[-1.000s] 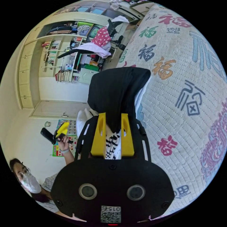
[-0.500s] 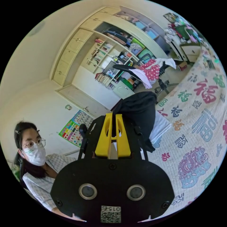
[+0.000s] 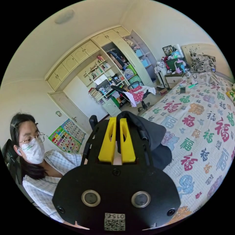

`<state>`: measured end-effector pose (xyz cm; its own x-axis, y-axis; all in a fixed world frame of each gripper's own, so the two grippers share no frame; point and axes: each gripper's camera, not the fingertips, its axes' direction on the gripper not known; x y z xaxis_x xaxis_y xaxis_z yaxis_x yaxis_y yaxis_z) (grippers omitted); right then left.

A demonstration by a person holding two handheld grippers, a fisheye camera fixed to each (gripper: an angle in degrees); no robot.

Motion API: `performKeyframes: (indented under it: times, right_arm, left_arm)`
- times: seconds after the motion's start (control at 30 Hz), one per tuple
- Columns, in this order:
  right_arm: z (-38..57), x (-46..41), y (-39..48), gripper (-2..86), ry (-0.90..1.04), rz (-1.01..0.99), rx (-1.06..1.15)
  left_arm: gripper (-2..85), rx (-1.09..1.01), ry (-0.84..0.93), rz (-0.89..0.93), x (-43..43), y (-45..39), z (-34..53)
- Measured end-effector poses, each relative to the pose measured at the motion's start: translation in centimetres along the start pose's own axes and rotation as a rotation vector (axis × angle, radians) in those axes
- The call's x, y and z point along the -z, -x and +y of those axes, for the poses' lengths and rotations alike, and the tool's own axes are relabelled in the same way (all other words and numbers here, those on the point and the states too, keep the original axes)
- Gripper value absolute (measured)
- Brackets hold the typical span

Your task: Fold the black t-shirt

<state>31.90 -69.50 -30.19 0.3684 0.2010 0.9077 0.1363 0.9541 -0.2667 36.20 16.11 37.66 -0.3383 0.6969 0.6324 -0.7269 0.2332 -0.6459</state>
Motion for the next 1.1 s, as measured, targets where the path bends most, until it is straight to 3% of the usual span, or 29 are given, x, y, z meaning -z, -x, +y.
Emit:
performKeyframes:
  times: [0.23, 0.33, 0.43, 0.6, 0.63, 0.7, 0.8, 0.9, 1.0, 1.1]
  right_arm:
    - [6.4, 10.7, 5.8, 0.2, -0.06, 0.042, 0.028]
    - [7.0, 13.8, 7.5, 0.2, -0.216, -0.066, 0.052]
    - [7.0, 15.2, 8.7, 0.2, -0.185, 0.044, 0.07]
    - [10.9, 19.0, 7.5, 0.2, -0.238, 0.035, -0.025]
    - [12.4, 20.2, 7.0, 0.1, -0.269, 0.032, -0.058]
    - [15.0, 21.8, 6.4, 0.2, -0.301, 0.034, -0.111]
    - [19.3, 23.6, 5.7, 0.2, -0.307, 0.071, -0.181]
    - [23.1, 25.0, 4.5, 0.3, -0.311, 0.113, -0.274]
    - [25.8, 26.1, 3.5, 0.3, -0.32, 0.148, -0.362]
    - [27.1, 27.4, 3.4, 0.3, -0.287, 0.216, -0.398]
  left_arm:
    - [2.1, -0.044, -0.104, 0.103, 2.0, -4.0, -1.2]
    - [5.4, -0.133, -0.157, 0.249, 1.6, -5.4, 1.5]
    - [15.4, -0.105, -0.012, 0.142, -2.2, -6.3, 6.0]
    - [18.0, -0.046, 0.323, 0.149, -12.8, -6.0, 13.5]
    - [17.9, -0.015, 0.385, 0.117, -14.1, -5.7, 14.2]
    - [18.2, 0.319, 0.541, 0.106, -16.7, -3.7, 17.8]
    - [19.4, 0.701, 0.348, 0.371, -18.1, -3.0, 22.9]
    - [16.7, 0.93, 0.373, 0.477, -23.5, -2.2, 25.2]
    - [6.2, 1.09, 0.323, 0.567, -26.5, 0.2, 25.6]
    - [2.6, 1.006, 0.099, 0.672, -25.5, 4.0, 22.3]
